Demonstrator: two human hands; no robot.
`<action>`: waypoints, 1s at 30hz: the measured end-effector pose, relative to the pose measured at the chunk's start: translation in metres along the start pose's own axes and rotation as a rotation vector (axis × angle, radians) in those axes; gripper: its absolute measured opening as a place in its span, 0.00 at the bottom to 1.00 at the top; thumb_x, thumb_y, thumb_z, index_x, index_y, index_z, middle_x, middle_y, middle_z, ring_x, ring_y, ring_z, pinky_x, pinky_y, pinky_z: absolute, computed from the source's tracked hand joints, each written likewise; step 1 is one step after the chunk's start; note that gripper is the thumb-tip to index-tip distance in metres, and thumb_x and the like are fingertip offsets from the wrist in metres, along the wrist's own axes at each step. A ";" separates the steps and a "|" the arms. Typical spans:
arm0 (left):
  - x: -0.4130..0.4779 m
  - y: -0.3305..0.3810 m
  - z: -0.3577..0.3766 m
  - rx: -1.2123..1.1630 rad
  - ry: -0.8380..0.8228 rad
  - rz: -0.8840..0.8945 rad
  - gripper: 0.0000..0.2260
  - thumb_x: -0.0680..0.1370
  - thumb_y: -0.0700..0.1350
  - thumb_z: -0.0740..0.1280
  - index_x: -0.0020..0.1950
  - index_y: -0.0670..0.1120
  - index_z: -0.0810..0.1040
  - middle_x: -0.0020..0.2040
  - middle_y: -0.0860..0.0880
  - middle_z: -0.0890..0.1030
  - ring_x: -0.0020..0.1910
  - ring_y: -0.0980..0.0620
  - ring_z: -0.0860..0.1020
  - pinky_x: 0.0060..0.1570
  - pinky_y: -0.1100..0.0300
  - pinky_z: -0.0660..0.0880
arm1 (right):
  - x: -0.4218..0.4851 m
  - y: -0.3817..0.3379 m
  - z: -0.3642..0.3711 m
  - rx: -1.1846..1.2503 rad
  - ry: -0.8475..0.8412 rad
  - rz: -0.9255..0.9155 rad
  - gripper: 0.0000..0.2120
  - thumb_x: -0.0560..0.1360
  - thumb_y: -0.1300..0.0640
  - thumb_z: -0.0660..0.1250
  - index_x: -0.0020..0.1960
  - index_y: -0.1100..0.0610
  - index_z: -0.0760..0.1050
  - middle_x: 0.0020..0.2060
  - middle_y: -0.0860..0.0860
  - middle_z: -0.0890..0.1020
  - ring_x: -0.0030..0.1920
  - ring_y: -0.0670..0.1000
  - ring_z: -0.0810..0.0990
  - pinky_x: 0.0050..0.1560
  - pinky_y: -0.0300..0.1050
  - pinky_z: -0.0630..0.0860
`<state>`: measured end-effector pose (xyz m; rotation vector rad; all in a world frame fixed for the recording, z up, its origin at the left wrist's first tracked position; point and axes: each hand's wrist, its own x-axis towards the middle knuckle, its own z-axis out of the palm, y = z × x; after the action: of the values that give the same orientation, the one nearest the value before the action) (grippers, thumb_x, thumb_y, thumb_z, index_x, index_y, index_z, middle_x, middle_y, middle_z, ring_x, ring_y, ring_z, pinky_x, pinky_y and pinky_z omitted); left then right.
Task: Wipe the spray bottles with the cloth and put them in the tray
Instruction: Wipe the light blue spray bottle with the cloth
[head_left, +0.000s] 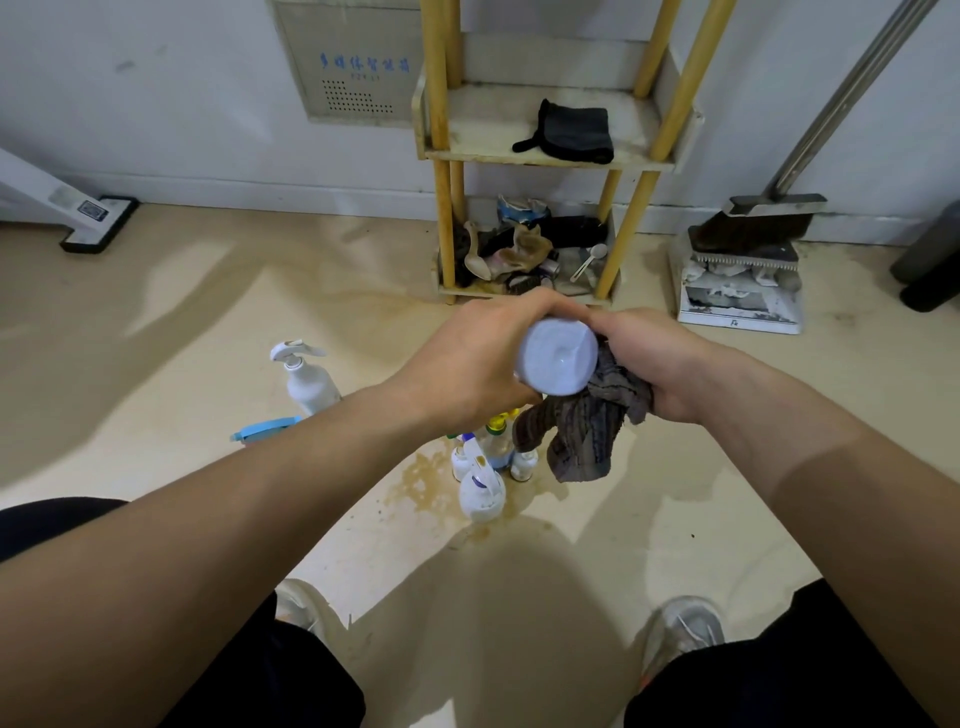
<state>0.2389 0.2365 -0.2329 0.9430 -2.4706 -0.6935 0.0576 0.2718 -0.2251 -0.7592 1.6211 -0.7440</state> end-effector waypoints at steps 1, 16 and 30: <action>0.000 0.000 -0.001 0.003 -0.002 -0.001 0.30 0.69 0.46 0.81 0.68 0.53 0.74 0.63 0.54 0.80 0.58 0.57 0.75 0.48 0.71 0.68 | 0.000 0.000 0.000 0.025 -0.029 0.005 0.14 0.81 0.47 0.64 0.48 0.56 0.81 0.36 0.52 0.84 0.29 0.48 0.82 0.25 0.37 0.74; 0.000 -0.016 -0.002 0.150 0.082 -0.359 0.50 0.60 0.60 0.83 0.75 0.50 0.62 0.70 0.47 0.65 0.58 0.43 0.76 0.50 0.52 0.76 | 0.007 -0.005 0.003 0.185 0.029 -0.128 0.11 0.79 0.51 0.69 0.55 0.59 0.82 0.45 0.54 0.87 0.42 0.52 0.85 0.44 0.47 0.82; 0.010 -0.020 -0.014 -0.872 0.004 -0.511 0.37 0.69 0.46 0.81 0.75 0.56 0.68 0.66 0.51 0.77 0.61 0.48 0.81 0.54 0.51 0.82 | 0.007 0.003 0.013 0.088 0.110 -0.448 0.16 0.81 0.56 0.67 0.68 0.56 0.76 0.58 0.50 0.84 0.58 0.51 0.83 0.62 0.51 0.79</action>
<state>0.2499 0.2121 -0.2313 1.1599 -1.5919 -1.7231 0.0691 0.2672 -0.2338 -1.0482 1.5178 -1.1862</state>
